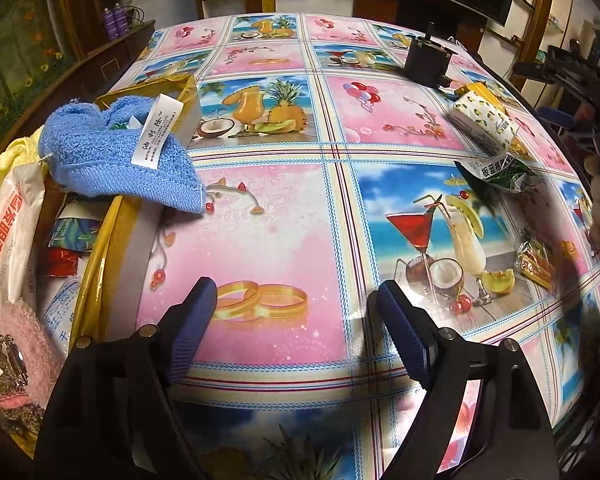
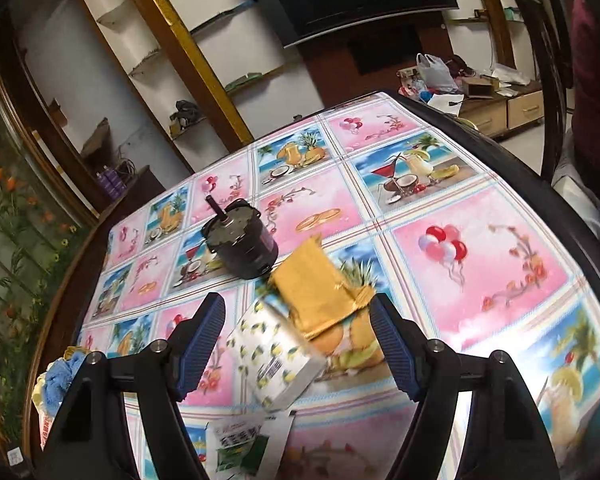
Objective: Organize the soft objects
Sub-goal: 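Grasp lemon-print tissue pack with left tool while right tool grasps yellow envelope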
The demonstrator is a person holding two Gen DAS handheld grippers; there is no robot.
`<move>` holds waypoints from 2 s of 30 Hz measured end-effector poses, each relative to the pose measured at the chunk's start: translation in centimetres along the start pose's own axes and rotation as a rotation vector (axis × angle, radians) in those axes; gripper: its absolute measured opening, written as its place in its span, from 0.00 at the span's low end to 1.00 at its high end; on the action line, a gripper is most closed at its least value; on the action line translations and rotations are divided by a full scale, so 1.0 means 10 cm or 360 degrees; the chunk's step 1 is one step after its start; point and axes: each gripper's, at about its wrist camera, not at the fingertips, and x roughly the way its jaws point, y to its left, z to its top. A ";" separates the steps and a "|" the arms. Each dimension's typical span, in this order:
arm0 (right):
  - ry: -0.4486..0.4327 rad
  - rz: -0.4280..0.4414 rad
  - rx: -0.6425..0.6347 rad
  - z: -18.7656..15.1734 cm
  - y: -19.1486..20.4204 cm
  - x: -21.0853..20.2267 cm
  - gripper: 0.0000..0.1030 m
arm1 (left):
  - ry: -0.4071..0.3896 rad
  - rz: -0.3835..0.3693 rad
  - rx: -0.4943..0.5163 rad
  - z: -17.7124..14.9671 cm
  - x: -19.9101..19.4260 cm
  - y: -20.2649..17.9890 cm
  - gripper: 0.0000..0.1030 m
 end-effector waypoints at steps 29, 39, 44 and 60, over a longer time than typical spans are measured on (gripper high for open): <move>0.0646 0.0324 -0.0606 -0.74 1.10 0.27 0.50 | -0.0024 -0.0123 -0.0008 -0.01 -0.02 0.03 0.84; 0.0727 0.0266 -0.0937 -1.07 1.65 0.57 0.66 | -0.0061 -0.0262 -0.0048 -0.03 -0.08 0.09 0.85; 0.0679 0.0213 -0.0851 -1.03 1.48 0.46 0.46 | -0.0076 -0.0347 -0.0086 -0.02 -0.10 0.15 0.85; 0.0443 0.0367 -0.0412 -0.84 0.67 0.28 0.46 | 0.0001 -0.0338 -0.0049 0.35 0.04 -0.45 0.84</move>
